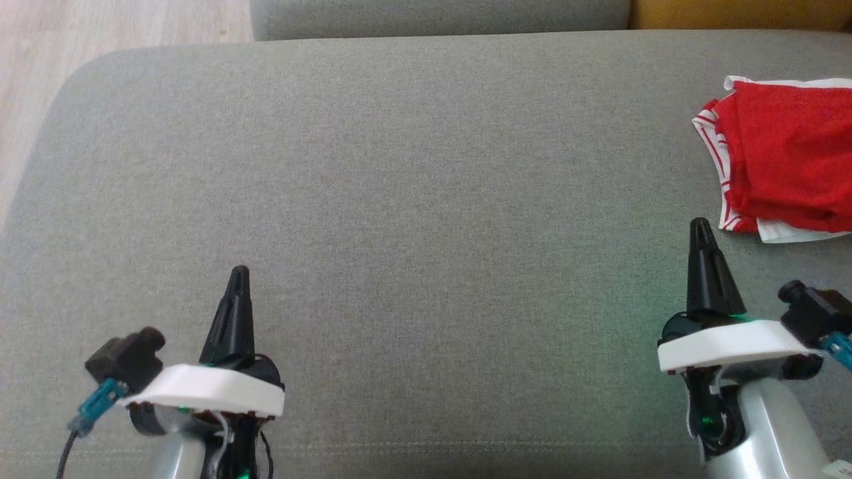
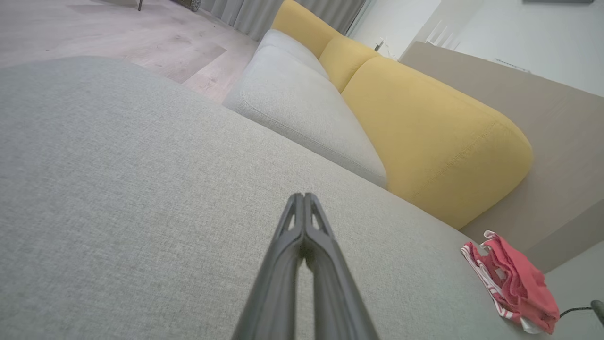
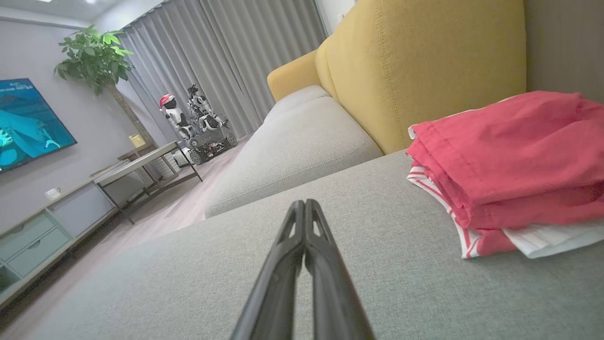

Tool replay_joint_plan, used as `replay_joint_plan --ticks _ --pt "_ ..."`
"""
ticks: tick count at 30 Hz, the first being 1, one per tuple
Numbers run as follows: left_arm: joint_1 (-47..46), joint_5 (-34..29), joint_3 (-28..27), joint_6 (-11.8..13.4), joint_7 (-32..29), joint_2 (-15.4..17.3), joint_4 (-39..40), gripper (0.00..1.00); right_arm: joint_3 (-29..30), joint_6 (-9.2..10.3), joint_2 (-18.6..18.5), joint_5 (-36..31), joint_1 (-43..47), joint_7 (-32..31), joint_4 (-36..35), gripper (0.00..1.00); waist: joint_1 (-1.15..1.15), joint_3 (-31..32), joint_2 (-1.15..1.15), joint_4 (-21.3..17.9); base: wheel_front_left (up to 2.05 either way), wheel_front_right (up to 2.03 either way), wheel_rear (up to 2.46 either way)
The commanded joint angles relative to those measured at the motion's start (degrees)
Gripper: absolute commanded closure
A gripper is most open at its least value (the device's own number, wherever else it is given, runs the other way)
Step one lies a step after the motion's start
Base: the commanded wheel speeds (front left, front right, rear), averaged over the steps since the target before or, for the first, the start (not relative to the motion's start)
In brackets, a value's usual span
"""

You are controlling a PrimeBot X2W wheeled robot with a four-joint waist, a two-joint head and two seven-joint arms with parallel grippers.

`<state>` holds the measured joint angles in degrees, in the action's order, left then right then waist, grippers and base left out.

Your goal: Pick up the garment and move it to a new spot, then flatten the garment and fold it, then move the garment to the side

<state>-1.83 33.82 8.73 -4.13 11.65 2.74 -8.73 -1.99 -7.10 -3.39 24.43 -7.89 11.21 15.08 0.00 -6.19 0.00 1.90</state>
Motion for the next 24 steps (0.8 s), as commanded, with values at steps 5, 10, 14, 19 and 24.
replay_joint_plan --ticks 5,10,14,19,24 --pt "-2.73 3.83 -1.35 -0.71 -0.83 0.95 1.29 1.0 0.3 -0.09 -0.69 4.44 -1.6 -0.88 -1.77 1.0 0.0 0.31 0.0 -0.1 0.0 0.0 0.0" --pt "-2.8 6.89 -1.84 -0.85 -1.53 1.08 1.01 1.0 0.54 -0.11 -0.77 7.91 -1.41 -1.61 -1.75 1.0 0.0 0.6 0.0 -0.19 0.0 0.0 0.0" --pt "-2.84 9.32 -2.24 -0.96 -2.11 1.18 0.77 1.0 0.75 -0.12 -0.82 10.68 -1.26 -2.2 -1.73 1.0 0.0 0.84 0.0 -0.27 0.0 0.0 0.0" --pt "-2.9 12.35 -2.76 -1.1 -2.85 1.29 0.45 1.0 1.02 -0.13 -0.87 14.13 -1.07 -2.95 -1.7 1.0 0.0 1.14 0.0 -0.36 0.0 0.0 0.0" --pt "-2.97 15.37 -3.3 -1.24 -3.6 1.38 0.13 1.0 1.3 -0.15 -0.91 17.57 -0.88 -3.72 -1.67 1.0 0.0 1.44 0.0 -0.46 0.0 0.0 0.0"
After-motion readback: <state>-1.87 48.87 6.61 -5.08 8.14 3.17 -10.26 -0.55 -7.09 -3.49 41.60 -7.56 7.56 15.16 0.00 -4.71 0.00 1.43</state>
